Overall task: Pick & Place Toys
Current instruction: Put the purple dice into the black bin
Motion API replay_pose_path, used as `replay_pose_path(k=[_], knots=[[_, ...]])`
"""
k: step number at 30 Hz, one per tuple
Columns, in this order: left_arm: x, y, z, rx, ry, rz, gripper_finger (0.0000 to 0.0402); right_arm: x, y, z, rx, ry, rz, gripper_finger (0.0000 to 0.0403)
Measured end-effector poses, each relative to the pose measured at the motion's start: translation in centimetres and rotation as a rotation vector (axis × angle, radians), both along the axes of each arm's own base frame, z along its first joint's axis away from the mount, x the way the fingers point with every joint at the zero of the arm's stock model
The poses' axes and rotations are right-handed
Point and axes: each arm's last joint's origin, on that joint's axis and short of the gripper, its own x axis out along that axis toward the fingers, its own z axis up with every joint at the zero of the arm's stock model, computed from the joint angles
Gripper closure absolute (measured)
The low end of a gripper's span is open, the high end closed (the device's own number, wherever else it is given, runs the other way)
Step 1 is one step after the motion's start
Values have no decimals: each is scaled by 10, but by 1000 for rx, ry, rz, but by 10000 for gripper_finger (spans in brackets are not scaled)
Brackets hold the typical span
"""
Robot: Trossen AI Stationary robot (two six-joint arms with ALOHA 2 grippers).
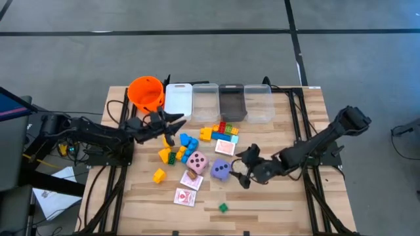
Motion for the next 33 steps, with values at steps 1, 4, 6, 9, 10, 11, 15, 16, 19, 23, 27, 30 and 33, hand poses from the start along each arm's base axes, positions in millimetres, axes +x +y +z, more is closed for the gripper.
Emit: replay_pose_path(k=[1,4,6,9,10,11,15,16,19,23,27,30,33], knots=[[0,2,0,0,0,10,261,2,3,1,-16,18,-12,6],[-2,8,2,5,-16,42,261,11,6,2,-42,55,-55,6],[-3,12,5,35,-35,70,261,19,7,2,-27,55,-71,6],[-5,16,10,88,-68,101,261,28,10,1,-16,62,-72,6],[-5,16,10,102,-66,100,261,31,12,2,-13,57,-72,6],[-5,16,10,113,-64,94,261,33,13,3,-12,54,-71,6],[-5,15,12,175,-56,82,261,43,17,5,-35,61,-51,6],[-5,15,12,197,-48,88,261,44,17,7,-39,58,-44,6],[-6,15,14,267,-40,107,261,46,17,11,-37,57,-23,6],[-6,15,13,292,-16,112,261,47,15,11,-9,70,-1,6],[-5,15,11,289,8,109,261,48,14,10,85,82,1,6],[-5,15,9,286,27,106,261,50,11,9,122,90,-3,6],[-4,15,9,284,32,105,261,51,5,9,121,99,-20,6]])
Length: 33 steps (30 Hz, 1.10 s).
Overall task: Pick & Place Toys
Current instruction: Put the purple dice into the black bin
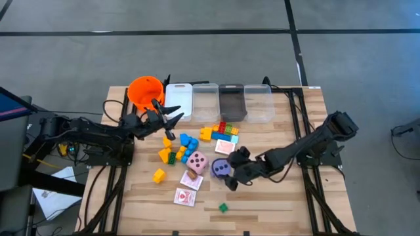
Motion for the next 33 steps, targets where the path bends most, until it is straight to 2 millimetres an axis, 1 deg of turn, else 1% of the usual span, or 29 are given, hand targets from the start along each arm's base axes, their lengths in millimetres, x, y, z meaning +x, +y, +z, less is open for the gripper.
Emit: replay_pose_path(k=[4,7,10,16,23,25,27,29,33], knots=[[0,0,0,0,0,0,261,-1,-9,-4,8,51,-38,6],[0,0,0,0,0,0,261,-1,-12,-6,35,85,-23,6],[0,0,0,0,0,0,261,0,-12,-5,62,87,-4,6],[0,0,0,0,1,0,261,-3,-7,-6,52,102,17,6],[0,0,0,-1,1,0,261,-6,-8,-9,33,144,14,6],[0,0,0,-1,1,0,261,-4,-7,-14,30,148,13,6],[0,0,0,-1,1,0,261,-2,-6,-23,15,183,15,6],[0,0,0,-1,4,0,261,3,-3,-35,24,206,23,6],[0,0,-1,-2,9,0,261,15,3,-46,46,250,53,6]])
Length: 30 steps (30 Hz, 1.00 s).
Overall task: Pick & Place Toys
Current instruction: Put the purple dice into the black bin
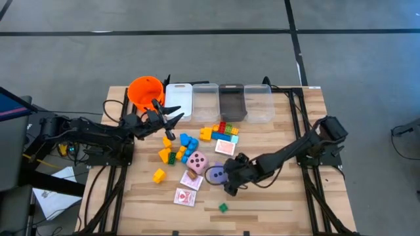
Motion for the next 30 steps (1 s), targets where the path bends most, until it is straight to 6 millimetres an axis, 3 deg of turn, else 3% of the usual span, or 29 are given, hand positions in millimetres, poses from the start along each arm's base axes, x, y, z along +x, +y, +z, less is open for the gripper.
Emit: replay_pose_path(k=[8,19,24,30], knots=[[0,0,0,14,11,4,261,20,2,8,-16,-7,41,6],[0,0,-1,14,14,4,261,19,-16,7,-8,63,-70,12],[0,0,-1,14,14,4,261,16,-29,0,-34,136,-114,55],[0,0,-1,14,14,4,261,22,-44,2,-25,122,-160,152]])
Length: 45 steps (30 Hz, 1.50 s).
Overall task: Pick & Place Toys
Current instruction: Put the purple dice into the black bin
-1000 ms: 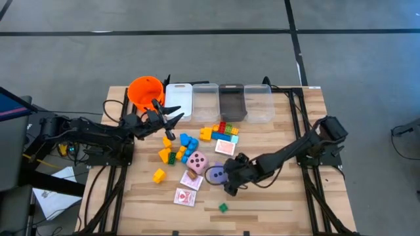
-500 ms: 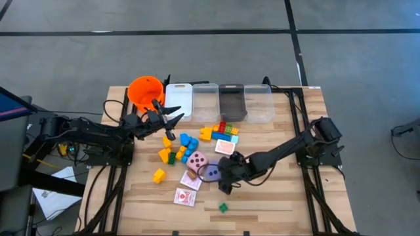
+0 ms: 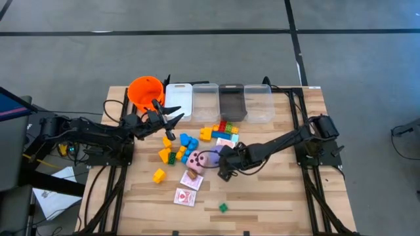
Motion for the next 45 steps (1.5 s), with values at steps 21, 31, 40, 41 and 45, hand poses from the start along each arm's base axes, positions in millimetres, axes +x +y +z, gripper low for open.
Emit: replay_pose_path(k=[21,31,40,41,45], knots=[[0,0,0,0,0,0,261,-5,2,53,-172,-317,-154,401],[0,0,0,-3,-2,-1,261,-37,-8,102,-421,-336,-107,393],[38,11,11,-93,239,23,261,-68,-53,72,-627,-25,-88,321],[46,14,13,-108,287,31,261,-70,-57,67,-618,-26,-78,309],[70,27,16,-160,431,64,261,-71,-67,44,-459,-195,19,254]])
